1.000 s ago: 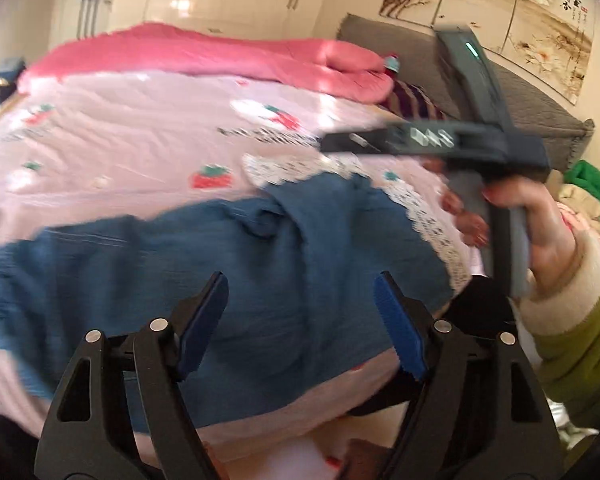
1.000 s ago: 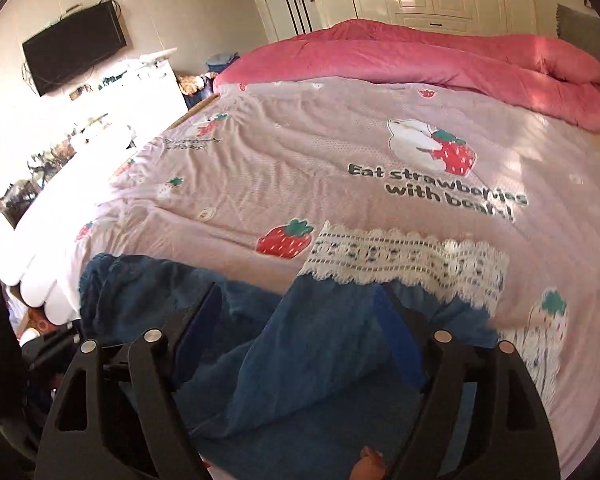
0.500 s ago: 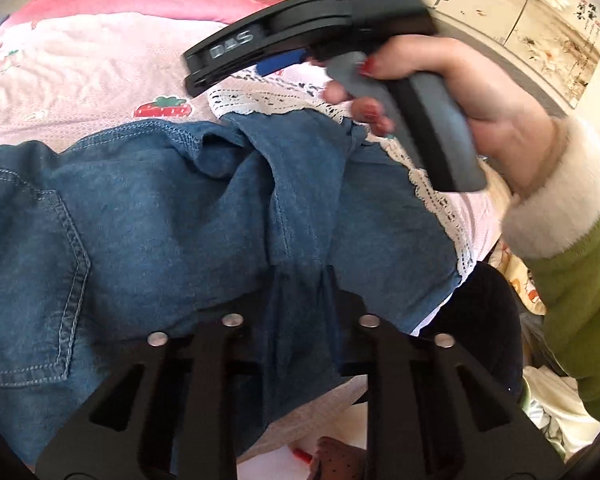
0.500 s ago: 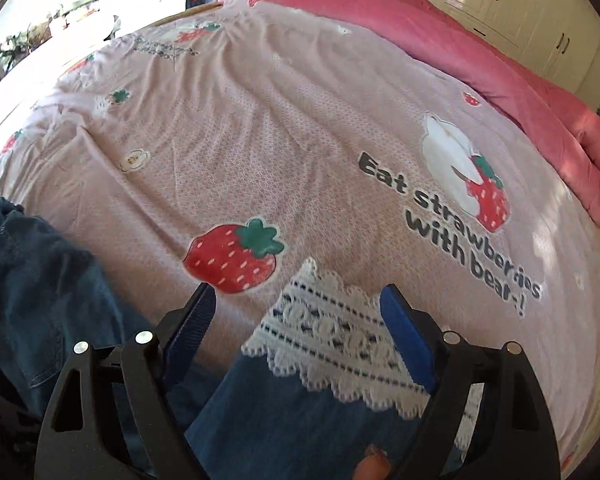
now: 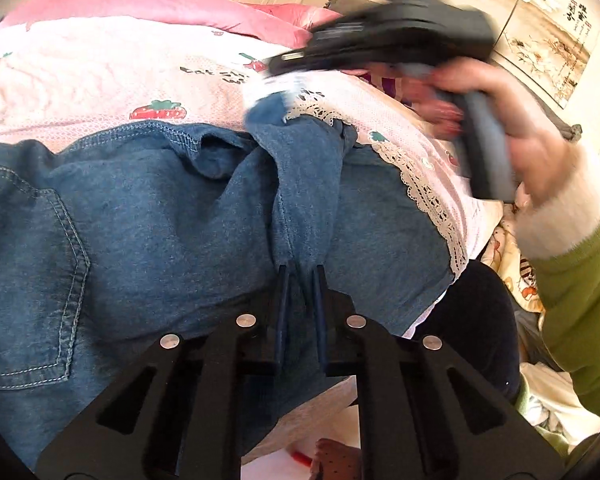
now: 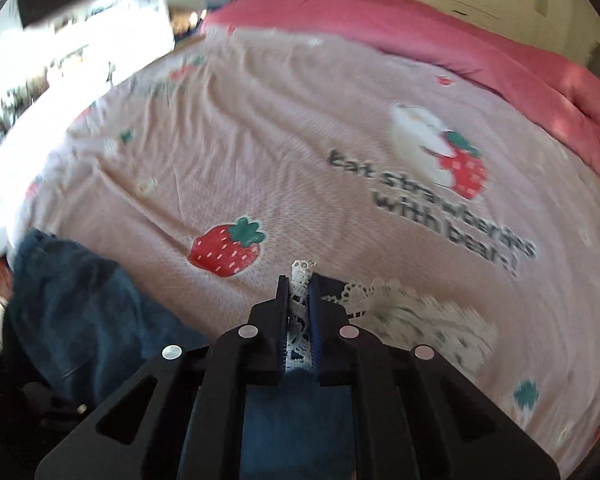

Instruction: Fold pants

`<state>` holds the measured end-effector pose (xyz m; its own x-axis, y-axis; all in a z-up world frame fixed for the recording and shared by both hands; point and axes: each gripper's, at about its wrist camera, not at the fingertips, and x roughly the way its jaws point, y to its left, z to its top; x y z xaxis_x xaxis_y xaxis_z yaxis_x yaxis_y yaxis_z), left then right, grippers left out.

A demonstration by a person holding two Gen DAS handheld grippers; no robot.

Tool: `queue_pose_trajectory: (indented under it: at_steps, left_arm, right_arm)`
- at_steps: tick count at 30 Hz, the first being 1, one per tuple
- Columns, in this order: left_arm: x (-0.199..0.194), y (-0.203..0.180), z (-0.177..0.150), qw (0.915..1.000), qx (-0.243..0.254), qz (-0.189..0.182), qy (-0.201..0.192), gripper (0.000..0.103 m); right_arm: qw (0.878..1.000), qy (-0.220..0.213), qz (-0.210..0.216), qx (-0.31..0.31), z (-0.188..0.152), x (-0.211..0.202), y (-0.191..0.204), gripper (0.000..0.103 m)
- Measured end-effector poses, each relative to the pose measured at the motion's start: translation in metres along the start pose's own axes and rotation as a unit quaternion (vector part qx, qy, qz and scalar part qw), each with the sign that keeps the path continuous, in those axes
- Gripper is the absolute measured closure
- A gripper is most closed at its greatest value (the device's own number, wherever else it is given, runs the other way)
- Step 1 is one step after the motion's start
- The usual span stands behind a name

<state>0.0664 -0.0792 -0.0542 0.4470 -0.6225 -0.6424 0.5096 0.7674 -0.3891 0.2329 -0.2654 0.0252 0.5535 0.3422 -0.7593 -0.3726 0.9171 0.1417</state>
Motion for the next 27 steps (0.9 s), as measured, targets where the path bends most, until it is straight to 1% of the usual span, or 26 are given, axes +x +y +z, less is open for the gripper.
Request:
queue_pose_trajectory:
  at_steps: [2,4,5,7,9,11,13,15,16,18,21,23,25,26,27]
  left_arm:
    - [-0.001,-0.001,-0.001,0.9999,0.013,0.004,-0.001,0.098]
    - [-0.002,-0.005,-0.002,0.9993,0.034,0.012,-0.006,0.098]
    - [-0.002,-0.007,-0.003,0.9991,0.039,0.013,-0.007,0.098]
    - [-0.002,-0.012,-0.004,0.9986,0.051,0.012,-0.008,0.097]
    - [-0.001,-0.017,-0.006,0.9975,0.069,0.014,-0.009,0.097]
    - [-0.001,-0.023,-0.008,0.996,0.087,0.017,-0.008,0.094]
    - [0.0,-0.03,-0.009,0.9947,0.101,0.017,-0.007,0.083]
    - [0.001,-0.036,-0.011,0.9923,0.121,0.026,-0.006,0.075]
    - [0.001,-0.039,-0.012,0.9906,0.132,0.035,-0.007,0.073]
    - [0.001,-0.046,-0.013,0.9875,0.151,0.044,-0.01,0.073]
    - [0.004,-0.053,-0.013,0.9799,0.185,0.074,-0.013,0.071]
    - [0.006,-0.057,-0.013,0.9761,0.202,0.079,-0.013,0.071]
    - [0.011,-0.058,-0.013,0.9757,0.204,0.08,-0.007,0.072]
    - [0.012,-0.058,-0.013,0.9757,0.203,0.081,-0.005,0.075]
    - [0.014,-0.058,-0.014,0.9759,0.202,0.083,-0.003,0.091]
  right_arm:
    - [0.998,-0.034,0.012,0.042,-0.023,-0.04,-0.023,0.095]
    - [0.996,-0.058,0.012,0.069,-0.048,-0.072,-0.042,0.095]
    - [0.995,-0.064,0.012,0.079,-0.056,-0.081,-0.049,0.095]
    - [0.991,-0.074,0.019,0.113,-0.086,-0.1,-0.067,0.095]
    - [0.989,-0.062,0.011,0.135,-0.117,-0.102,-0.077,0.095]
    - [0.987,-0.049,0.009,0.153,-0.142,-0.097,-0.083,0.095]
    - [0.982,-0.045,0.023,0.181,-0.164,-0.091,-0.09,0.095]
    - [0.978,-0.054,0.03,0.198,-0.178,-0.088,-0.093,0.095]
    - [0.976,-0.058,0.037,0.206,-0.183,-0.089,-0.095,0.095]
    - [0.971,-0.072,0.048,0.221,-0.19,-0.095,-0.098,0.095]
    - [0.967,-0.09,0.056,0.231,-0.197,-0.109,-0.102,0.095]
    - [0.967,-0.098,0.052,0.228,-0.202,-0.117,-0.101,0.095]
    - [0.967,-0.097,0.053,0.229,-0.205,-0.121,-0.103,0.095]
    - [0.967,-0.096,0.052,0.232,-0.208,-0.122,-0.104,0.095]
    - [0.966,-0.092,0.052,0.236,-0.213,-0.122,-0.104,0.095]
